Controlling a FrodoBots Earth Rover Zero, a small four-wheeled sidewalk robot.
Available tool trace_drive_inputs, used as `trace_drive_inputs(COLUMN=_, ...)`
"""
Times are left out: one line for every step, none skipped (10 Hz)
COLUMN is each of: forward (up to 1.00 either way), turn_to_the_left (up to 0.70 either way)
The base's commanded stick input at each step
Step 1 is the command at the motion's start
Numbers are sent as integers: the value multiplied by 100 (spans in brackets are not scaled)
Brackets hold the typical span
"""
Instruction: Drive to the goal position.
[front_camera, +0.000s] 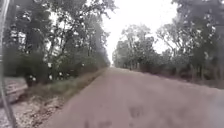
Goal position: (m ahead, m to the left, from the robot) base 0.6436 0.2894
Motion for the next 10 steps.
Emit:
trace_drive_inputs(forward=70, turn_to_the_left=0)
trace_drive_inputs(forward=70, turn_to_the_left=0)
trace_drive_inputs(forward=70, turn_to_the_left=0)
trace_drive_inputs(forward=70, turn_to_the_left=0)
trace_drive_inputs(forward=32, turn_to_the_left=0)
trace_drive_inputs(forward=5, turn_to_the_left=0)
trace_drive_inputs(forward=5, turn_to_the_left=0)
trace_drive_inputs(forward=5, turn_to_the_left=0)
trace_drive_inputs(forward=5, turn_to_the_left=0)
trace_drive_inputs(forward=5, turn_to_the_left=0)
